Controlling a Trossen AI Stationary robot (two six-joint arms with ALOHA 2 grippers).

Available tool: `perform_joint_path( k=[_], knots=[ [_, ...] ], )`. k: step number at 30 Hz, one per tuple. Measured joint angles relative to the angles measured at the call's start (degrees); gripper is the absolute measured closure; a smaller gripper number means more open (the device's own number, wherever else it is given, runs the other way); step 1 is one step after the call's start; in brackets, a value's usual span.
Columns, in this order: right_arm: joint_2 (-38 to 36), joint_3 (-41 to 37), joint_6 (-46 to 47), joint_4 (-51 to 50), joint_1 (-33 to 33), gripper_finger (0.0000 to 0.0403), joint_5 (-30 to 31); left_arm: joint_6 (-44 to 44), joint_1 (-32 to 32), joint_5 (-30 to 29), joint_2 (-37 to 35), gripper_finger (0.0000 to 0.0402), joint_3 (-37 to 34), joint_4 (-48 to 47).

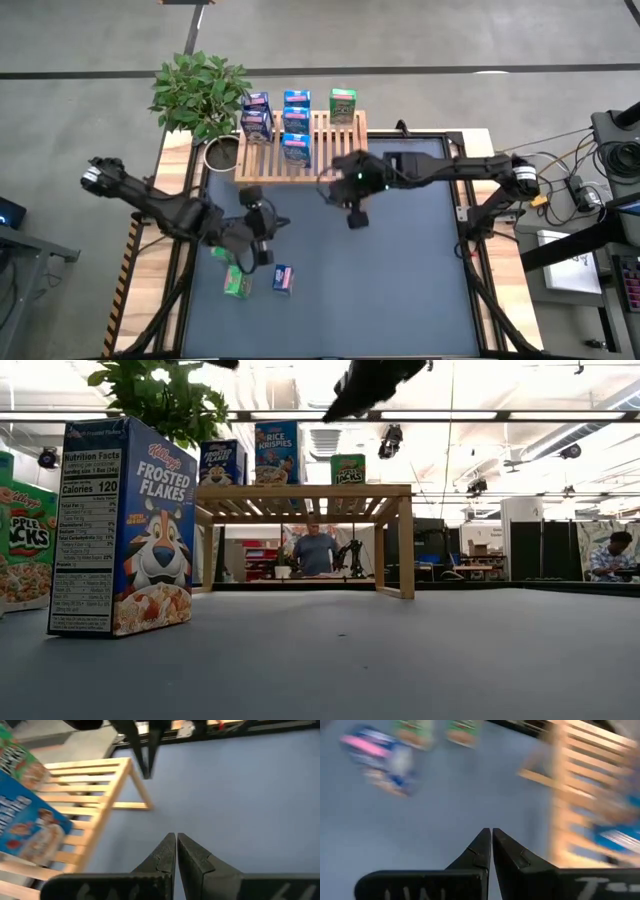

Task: Stack cereal on shelf
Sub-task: Put the blue cereal box on the shelf aligned with the blue cereal boxes

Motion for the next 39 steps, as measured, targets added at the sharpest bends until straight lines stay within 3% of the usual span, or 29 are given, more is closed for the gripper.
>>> perform_joint_path(
  k=[3, 13, 22, 27, 30, 34, 39],
  knots=[
    [1.03, -0.12, -0.02, 0.7, 3.63, 0.0394, -2.68, -3.94, -3.29, -0.01, 0.01, 0.0402, 0.36, -0.18],
    [6.87, -0.16, -1.42, 10.31, 12.38, 0.0394, -2.68, -10.59, -11.72, 0.01, 0.02, 0.0402, -0.02, -2.03],
    [10.95, -0.05, -3.1, 20.21, 13.5, 0.0385, -3.81, -15.87, -12.35, -0.16, -0.48, 0.0402, 1.55, -4.99],
    [10.51, -0.05, -4.22, 19.46, 13.4, 0.0365, -3.63, -33.29, -12.24, 0.74, -0.47, 0.0401, 1.53, -5.8],
    [9.07, -0.05, -6.21, 15.29, 13.35, 0.0356, -1.6, -47.21, -12.24, 6.44, 0.19, 0.039, 1.53, -6.71],
    [7.21, -0.04, -8.26, 10.05, 13.32, 0.0353, 1.99, -62.1, -11.91, 12.99, 2.65, 0.0351, 1.53, -6.5],
    [5.87, -0.77, -9.58, 6.95, 13.22, 0.0355, 2.27, -74.22, -9.77, 19.84, 6.67, 0.0283, 1.49, -6.48]
  ],
)
